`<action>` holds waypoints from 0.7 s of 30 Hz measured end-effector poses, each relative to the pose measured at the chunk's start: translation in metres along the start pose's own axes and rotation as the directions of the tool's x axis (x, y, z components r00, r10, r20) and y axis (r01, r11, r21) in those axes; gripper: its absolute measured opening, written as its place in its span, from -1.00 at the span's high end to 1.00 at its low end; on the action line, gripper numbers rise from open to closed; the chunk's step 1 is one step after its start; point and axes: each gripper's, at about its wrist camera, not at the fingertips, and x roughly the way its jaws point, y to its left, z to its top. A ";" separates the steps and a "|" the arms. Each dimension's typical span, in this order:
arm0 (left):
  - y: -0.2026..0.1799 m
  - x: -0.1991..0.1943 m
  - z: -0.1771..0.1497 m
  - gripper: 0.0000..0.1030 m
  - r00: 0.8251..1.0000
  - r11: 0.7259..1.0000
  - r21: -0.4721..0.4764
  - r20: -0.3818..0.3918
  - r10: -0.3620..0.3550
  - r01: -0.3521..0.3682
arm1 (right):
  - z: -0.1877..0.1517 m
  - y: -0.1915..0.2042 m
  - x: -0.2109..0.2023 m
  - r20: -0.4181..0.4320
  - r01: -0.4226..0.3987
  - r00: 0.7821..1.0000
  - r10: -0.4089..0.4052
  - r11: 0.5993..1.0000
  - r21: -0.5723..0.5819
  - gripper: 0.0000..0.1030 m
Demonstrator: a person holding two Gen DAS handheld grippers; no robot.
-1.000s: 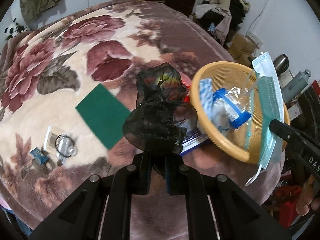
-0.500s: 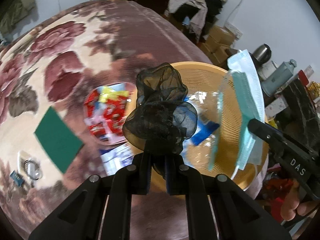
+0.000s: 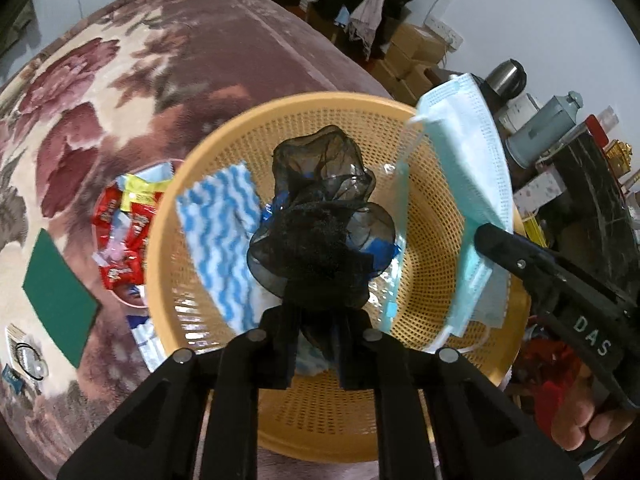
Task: Organize soft objects
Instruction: 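Open both tools to drop the mask and scrunchie into the basket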
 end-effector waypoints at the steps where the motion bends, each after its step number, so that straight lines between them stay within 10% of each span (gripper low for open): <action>1: -0.001 0.003 0.000 0.56 1.000 1.000 0.004 -0.011 -0.006 0.006 | 0.001 -0.002 0.002 -0.009 0.003 1.000 -0.003 1.000 0.004 0.68; 5: 0.000 0.003 -0.002 -0.43 1.000 1.000 -0.017 -0.015 -0.024 0.024 | 0.000 -0.013 0.009 -0.054 0.022 0.998 -0.020 0.999 0.046 0.15; 7: 0.002 -0.001 -0.003 -0.58 1.000 1.000 -0.021 -0.001 -0.023 0.023 | -0.001 -0.015 0.008 -0.052 0.005 0.999 -0.002 0.998 0.060 -0.44; 11: 0.001 -0.010 -0.006 -0.92 1.000 1.000 0.006 0.017 0.013 -0.014 | -0.002 -0.012 -0.001 -0.013 -0.019 1.000 0.020 0.997 0.070 -0.55; 21: 0.016 -0.035 -0.019 -0.98 0.993 0.995 -0.004 0.056 0.103 -0.103 | -0.009 0.003 -0.011 -0.019 0.003 1.000 -0.002 0.999 0.036 -0.95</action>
